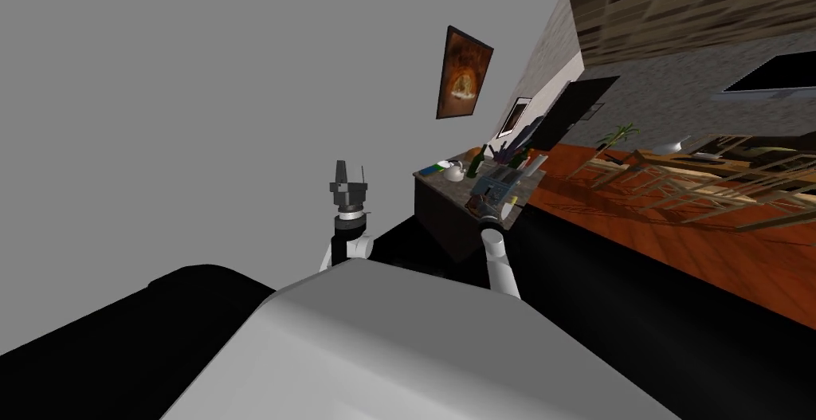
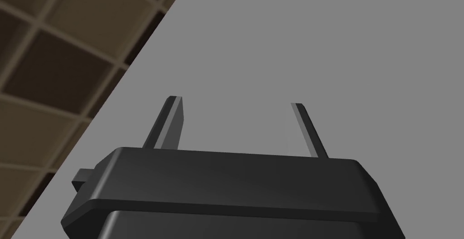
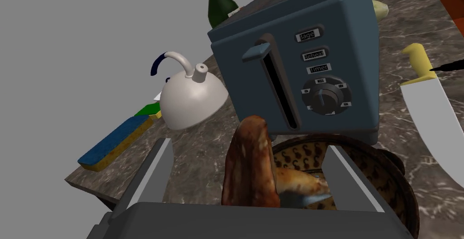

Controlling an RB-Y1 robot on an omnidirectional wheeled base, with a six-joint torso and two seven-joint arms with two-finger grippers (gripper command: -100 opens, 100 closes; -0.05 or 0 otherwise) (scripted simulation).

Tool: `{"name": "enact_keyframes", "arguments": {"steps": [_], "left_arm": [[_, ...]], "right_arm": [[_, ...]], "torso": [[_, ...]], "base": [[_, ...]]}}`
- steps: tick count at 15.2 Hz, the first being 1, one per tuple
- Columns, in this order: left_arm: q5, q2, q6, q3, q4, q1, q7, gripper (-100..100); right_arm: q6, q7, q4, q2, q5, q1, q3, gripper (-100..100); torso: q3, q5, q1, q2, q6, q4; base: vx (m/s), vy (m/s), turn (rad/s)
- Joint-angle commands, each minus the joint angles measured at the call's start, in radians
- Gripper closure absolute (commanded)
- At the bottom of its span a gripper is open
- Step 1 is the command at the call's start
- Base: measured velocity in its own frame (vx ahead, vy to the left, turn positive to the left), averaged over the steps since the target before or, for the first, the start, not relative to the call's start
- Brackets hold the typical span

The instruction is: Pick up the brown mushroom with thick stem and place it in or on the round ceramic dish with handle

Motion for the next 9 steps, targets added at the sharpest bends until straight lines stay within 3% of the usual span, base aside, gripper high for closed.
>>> {"name": "enact_keyframes", "arguments": {"steps": [1, 9], "left_arm": [[0.0, 0.0, 0.0, 0.0, 0.0, 0.0, 0.0, 0], [0.0, 0.0, 0.0, 0.0, 0.0, 0.0, 0.0, 0]], "right_arm": [[0.05, 0.025, -0.007, 0.007, -0.006, -0.027, -0.034, -100], [0.205, 0.08, -0.018, 0.011, -0.028, -0.102, -0.113, -100]], "torso": [[0.0, 0.0, 0.0, 0.0, 0.0, 0.0], [0.0, 0.0, 0.0, 0.0, 0.0, 0.0]], "base": [[0.012, 0.075, -0.151], [0.009, 0.076, -0.139]]}}
